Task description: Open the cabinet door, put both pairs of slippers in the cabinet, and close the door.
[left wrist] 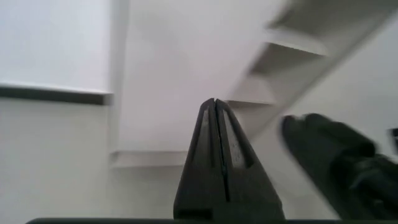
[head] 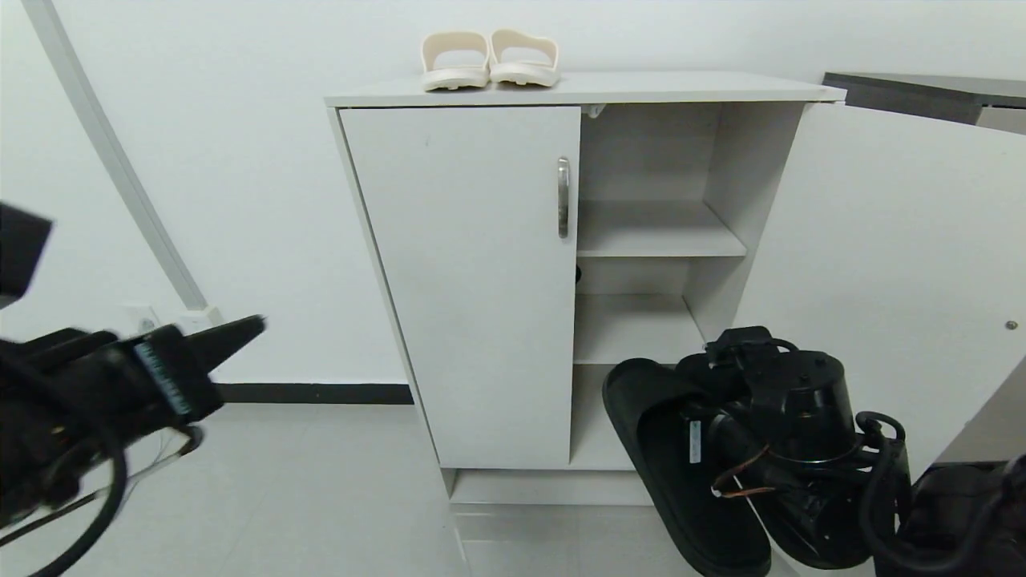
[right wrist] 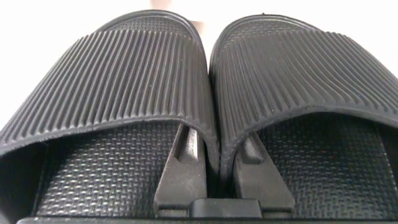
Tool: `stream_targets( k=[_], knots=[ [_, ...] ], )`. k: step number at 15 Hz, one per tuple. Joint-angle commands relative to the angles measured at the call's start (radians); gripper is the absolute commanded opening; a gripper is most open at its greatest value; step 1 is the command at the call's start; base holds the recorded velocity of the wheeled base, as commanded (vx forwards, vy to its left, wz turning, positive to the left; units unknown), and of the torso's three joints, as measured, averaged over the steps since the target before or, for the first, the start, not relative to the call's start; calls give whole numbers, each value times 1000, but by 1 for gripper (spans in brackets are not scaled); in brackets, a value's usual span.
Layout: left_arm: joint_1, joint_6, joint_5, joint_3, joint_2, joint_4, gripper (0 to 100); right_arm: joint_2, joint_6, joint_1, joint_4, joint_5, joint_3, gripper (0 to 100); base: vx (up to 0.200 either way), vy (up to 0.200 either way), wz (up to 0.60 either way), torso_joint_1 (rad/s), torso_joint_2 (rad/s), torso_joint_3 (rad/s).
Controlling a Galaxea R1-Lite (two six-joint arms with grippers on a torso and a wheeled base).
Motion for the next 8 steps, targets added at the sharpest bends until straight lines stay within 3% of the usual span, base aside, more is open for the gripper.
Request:
stream_targets(
  k=[1,2,4,6,8],
  knots=[
    [223,75,123,239,-367,95,0,37,0,-9,-13,-4,4,0,0,0,0,0,0,0],
    [283,115,129,311,-454,95,0,35,-3,-9,-27,-4,7,0,0,0,0,0,0,0],
    [360,161,135,444,-626,97,0,37,-4,-8,-47,-30,22,0,0,0,0,0,0,0],
    [453,167,130,544,-821,152,0,43,-3,-8,-56,-35,28,0,0,0,0,0,0,0],
    [458,184,116,565,-925,224,0,47,-1,-5,-56,-37,27,0,0,0,0,0,0,0]
  ],
)
